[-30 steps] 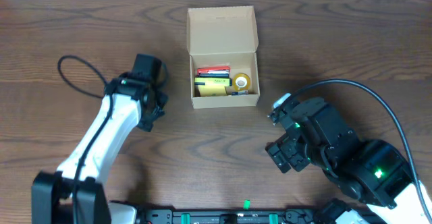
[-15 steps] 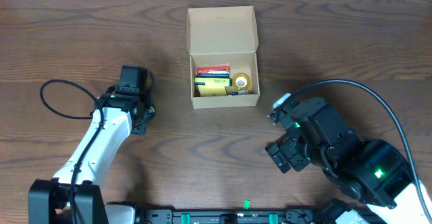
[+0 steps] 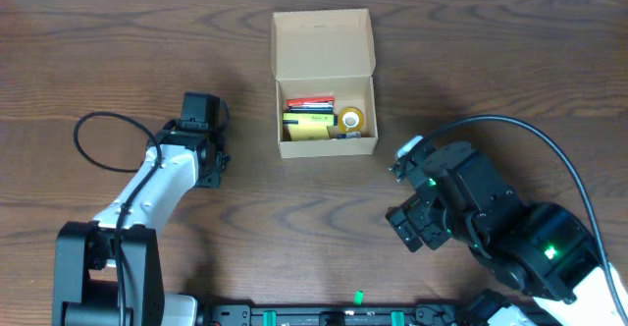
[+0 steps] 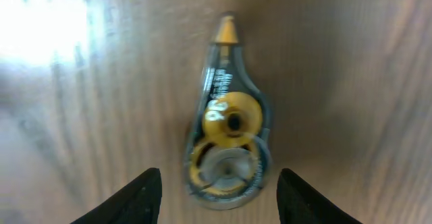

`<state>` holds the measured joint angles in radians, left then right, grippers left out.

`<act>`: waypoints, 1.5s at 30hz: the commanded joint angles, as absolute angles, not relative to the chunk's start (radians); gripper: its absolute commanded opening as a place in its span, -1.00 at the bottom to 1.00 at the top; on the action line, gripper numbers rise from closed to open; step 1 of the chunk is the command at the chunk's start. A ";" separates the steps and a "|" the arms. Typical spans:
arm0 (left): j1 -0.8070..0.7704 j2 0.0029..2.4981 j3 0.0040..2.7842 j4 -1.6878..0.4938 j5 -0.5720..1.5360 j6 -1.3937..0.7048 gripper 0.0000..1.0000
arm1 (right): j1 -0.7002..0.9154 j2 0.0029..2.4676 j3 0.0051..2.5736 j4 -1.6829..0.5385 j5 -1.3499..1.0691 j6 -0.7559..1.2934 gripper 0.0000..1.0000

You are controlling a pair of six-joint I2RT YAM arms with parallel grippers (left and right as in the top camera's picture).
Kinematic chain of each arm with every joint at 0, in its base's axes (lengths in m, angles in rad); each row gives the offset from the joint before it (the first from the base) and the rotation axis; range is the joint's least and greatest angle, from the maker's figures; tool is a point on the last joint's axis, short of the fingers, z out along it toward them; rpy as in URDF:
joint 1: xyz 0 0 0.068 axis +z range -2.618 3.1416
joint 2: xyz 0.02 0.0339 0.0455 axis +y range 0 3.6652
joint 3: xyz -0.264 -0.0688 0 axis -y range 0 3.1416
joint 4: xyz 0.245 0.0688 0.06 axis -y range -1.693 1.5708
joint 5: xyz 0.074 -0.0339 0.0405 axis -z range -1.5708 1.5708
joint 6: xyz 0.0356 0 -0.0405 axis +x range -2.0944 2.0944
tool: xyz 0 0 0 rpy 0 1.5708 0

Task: Pack container
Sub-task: 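Lower the left gripper and grasp the black-gold correction tape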

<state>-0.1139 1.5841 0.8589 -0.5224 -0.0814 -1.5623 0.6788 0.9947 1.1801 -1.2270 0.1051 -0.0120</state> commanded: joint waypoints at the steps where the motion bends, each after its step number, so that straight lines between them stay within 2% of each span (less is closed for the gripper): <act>1: -0.107 1.588 0.869 -0.547 -0.089 -1.639 0.15 | 0.675 0.995 1.179 -1.227 0.108 -0.024 0.98; 11: -0.052 1.628 0.869 -0.548 -0.082 -1.646 0.22 | 0.675 0.995 1.179 -1.227 0.108 -0.024 0.99; 21: -0.018 1.666 0.869 -0.540 -0.025 -1.645 0.14 | 0.675 0.995 1.179 -1.227 0.108 -0.023 0.99; 27: 0.003 1.666 0.869 -0.491 -0.028 -1.593 0.34 | 0.675 0.995 1.179 -1.227 0.108 -0.024 0.99; 34: 0.006 1.666 0.869 -0.439 -0.032 -1.573 0.40 | 0.675 0.995 1.179 -1.227 0.108 -0.024 0.99; 36: 0.007 1.666 0.869 -0.408 -0.033 -1.543 0.57 | 0.675 0.995 1.179 -1.227 0.108 -0.024 0.98; 40: 0.007 1.667 0.869 -0.403 -0.032 -1.540 0.73 | 0.675 0.995 1.179 -1.227 0.108 -0.023 0.99; 45: 0.007 1.681 0.869 -0.404 -0.006 -1.541 0.74 | 0.675 0.995 1.179 -1.227 0.108 -0.024 0.98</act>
